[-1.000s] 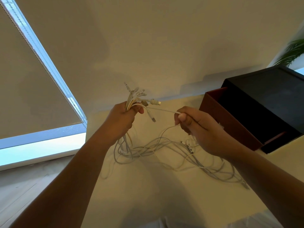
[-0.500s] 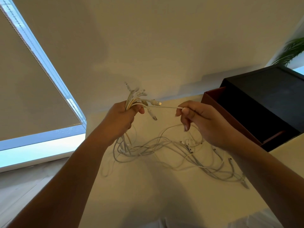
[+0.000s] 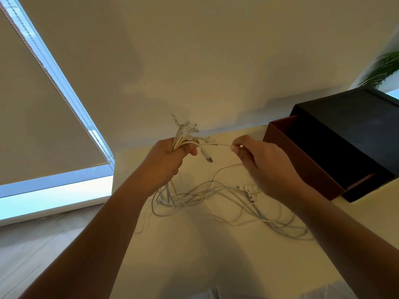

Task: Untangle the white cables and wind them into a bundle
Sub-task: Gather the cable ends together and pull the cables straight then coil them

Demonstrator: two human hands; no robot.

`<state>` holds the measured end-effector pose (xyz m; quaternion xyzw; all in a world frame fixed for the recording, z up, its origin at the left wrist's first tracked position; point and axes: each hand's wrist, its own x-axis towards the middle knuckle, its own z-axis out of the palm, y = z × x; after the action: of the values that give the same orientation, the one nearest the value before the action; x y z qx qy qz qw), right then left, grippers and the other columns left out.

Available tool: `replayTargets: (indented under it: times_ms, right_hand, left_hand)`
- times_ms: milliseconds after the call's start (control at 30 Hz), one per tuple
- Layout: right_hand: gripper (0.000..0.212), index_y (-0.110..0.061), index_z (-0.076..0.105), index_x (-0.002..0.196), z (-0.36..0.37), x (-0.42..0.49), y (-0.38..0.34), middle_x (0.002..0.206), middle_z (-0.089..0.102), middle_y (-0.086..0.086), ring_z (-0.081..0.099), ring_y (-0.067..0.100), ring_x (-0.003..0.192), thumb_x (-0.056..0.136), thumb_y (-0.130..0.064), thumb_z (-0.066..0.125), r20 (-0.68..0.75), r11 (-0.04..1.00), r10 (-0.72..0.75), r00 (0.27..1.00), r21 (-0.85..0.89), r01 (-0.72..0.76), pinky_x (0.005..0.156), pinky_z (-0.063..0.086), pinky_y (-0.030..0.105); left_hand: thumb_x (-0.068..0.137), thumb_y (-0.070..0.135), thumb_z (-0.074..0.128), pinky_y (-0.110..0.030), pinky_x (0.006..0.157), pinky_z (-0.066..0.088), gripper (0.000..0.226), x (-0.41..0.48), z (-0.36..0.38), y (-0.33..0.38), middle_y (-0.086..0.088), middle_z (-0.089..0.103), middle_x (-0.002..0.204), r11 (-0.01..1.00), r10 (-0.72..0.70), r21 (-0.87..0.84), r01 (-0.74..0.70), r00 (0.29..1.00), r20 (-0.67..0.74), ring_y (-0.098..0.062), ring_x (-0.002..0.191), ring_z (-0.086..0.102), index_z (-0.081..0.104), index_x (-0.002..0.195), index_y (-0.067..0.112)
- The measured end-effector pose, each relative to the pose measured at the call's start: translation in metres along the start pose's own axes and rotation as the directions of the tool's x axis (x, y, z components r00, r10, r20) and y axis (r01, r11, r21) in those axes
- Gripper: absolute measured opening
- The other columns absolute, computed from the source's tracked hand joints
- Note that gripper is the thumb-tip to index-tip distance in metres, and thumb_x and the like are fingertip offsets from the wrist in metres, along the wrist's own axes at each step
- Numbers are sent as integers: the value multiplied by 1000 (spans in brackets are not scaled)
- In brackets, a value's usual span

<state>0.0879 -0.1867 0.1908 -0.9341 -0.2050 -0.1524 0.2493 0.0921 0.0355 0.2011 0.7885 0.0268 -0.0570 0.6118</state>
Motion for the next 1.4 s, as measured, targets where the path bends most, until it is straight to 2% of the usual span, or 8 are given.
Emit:
replayTargets:
  times_ms: [200, 467, 567, 733, 867, 1100, 1267, 1400]
  right_hand:
    - [42, -13, 58, 88, -4, 12, 9, 53, 55, -4, 48, 17, 38, 97, -34, 23, -158, 967, -66, 985, -255, 24, 39, 42, 29]
    - [40, -10, 59, 92, 6, 8, 17, 58, 51, -7, 46, 16, 45, 96, -31, 25, -145, 990, -22, 989, -141, 1, 43, 43, 34]
    - [22, -14, 62, 106, -1, 4, 32, 67, 51, -11, 50, 13, 55, 97, -16, 42, -100, 996, -1, 995, -94, -8, 52, 45, 32]
    - [31, -26, 62, 114, -13, -4, 72, 98, 63, -7, 59, 18, 91, 91, -8, 51, 52, 927, 176, 983, -346, -147, 81, 49, 40]
    - [46, -30, 45, 137, -7, -9, 80, 139, 43, -6, 34, 23, 126, 94, -14, 46, 155, 836, 380, 912, -480, -267, 106, 27, 44]
    - [50, -32, 39, 140, 26, 7, 7, 143, 37, -8, 29, 15, 132, 94, -36, 56, 328, 999, 1, 945, 36, -14, 105, 23, 25]
    - [50, -25, 49, 133, 47, 26, -52, 127, 49, -7, 44, 3, 112, 88, -38, 66, 326, 904, -197, 925, 426, 43, 89, 31, 5]
    - [28, -20, 62, 113, 55, 33, -65, 102, 58, -6, 53, 4, 89, 86, -26, 69, 237, 867, -199, 951, 494, 59, 76, 42, 11]
  left_hand:
    - [99, 23, 50, -30, 52, 21, 45, -5, 5, -2, 6, 28, 47, 998, 54, -25, -54, 998, -16, -15, 48, 22, 65, 57, 31]
    - [99, 21, 49, -30, 52, 20, 44, -5, 2, -4, 6, 29, 50, 998, 30, -55, -29, 999, 17, -12, 47, 23, 68, 60, 27]
    - [101, 16, 46, -21, 44, 21, 43, -4, -11, -1, 9, 49, 55, 984, 56, -166, -58, 998, -17, -5, 42, 25, 73, 71, 30]
    - [102, 22, 43, -15, 39, 22, 26, -1, -34, 0, -3, 69, 108, 950, 57, -302, -79, 995, -82, -4, 43, 22, 68, 108, 20]
    - [104, 23, 38, -15, 40, 21, 27, 2, -42, 9, 5, 63, 69, 913, 72, -393, -111, 991, -111, -5, 45, 22, 64, 106, 18]
    - [103, 26, 35, -17, 39, 17, 33, -5, -37, 27, 9, 27, 48, 867, 142, -470, -165, 986, -83, -4, 40, 21, 60, 88, 12]
    - [103, 26, 34, -17, 38, 18, 34, -10, -28, 35, 9, 26, 47, 849, 162, -501, -167, 985, -53, -4, 39, 20, 53, 78, 12]
    - [102, 26, 35, -16, 38, 20, 34, -15, -26, 35, 8, 27, 47, 842, 164, -514, -166, 985, -48, -4, 39, 21, 51, 76, 11]
